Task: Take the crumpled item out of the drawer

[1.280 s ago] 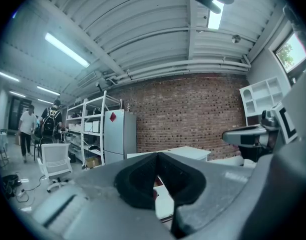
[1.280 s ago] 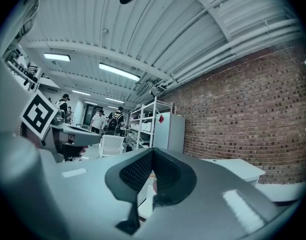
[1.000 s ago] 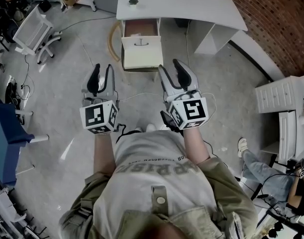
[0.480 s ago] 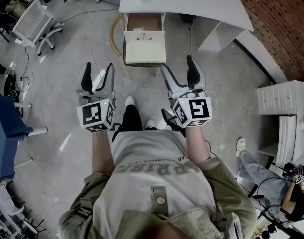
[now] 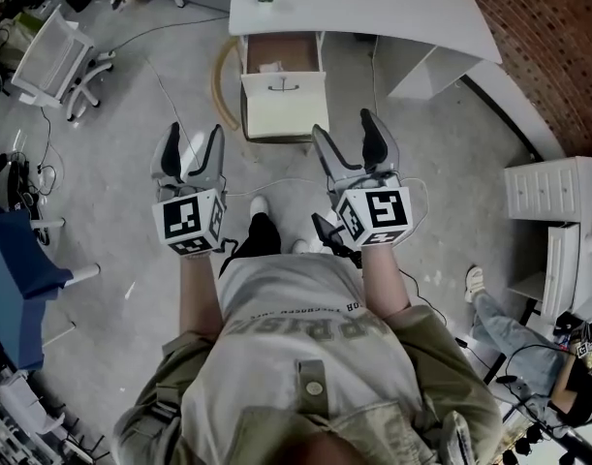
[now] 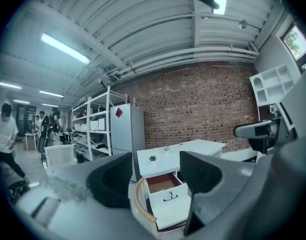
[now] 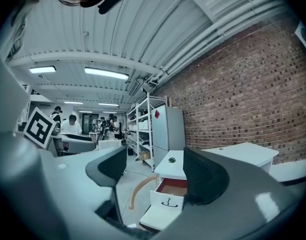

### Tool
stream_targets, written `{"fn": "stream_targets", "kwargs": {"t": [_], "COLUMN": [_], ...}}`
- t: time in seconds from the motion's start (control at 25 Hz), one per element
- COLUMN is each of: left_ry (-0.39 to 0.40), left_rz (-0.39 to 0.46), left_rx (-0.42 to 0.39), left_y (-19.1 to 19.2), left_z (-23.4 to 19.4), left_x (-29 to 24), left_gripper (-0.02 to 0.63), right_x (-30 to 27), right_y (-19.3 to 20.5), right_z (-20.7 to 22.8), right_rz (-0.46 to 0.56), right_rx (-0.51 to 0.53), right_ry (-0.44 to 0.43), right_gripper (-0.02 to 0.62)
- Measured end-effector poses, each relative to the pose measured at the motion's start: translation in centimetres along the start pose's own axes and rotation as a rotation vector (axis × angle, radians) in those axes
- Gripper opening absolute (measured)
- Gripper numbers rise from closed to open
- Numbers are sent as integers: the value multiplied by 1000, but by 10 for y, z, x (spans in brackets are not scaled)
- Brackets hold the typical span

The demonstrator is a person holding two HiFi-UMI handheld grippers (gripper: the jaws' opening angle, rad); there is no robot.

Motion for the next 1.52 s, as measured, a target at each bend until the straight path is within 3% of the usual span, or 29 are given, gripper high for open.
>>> {"fn": "stream_targets", "kwargs": {"t": [0.36, 0.8, 1.2, 1.52], "left_ry": [70, 95, 114, 82], "left_rz": [0, 16, -41, -102], "left_rx": [-19, -10, 44, 89], "left_y": [-12, -9, 16, 36], "left_z": [-54, -125, -137, -147], "left_x": [-72, -118, -145, -182], "left_gripper": [299, 299, 299, 299], "right_x": [-84, -157, -190, -236], "right_y": [-6, -4, 6, 30], "right_z": [-2, -6, 7, 25], "right_rz": [6, -24, -77, -167], "right_rx": [-9, 11, -6, 13], "right_ry": [44, 125, 146, 106], "right_gripper": [345, 345, 345, 345]}}
Point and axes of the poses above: the fingertips, and each gripper's own axes: x backward along the fingers, z to its right, y out of its underside, the point moved 1 cm from there along x, backward along the fingers, and after that the axes turned 7 degrees about y, right-handed, at the moved point
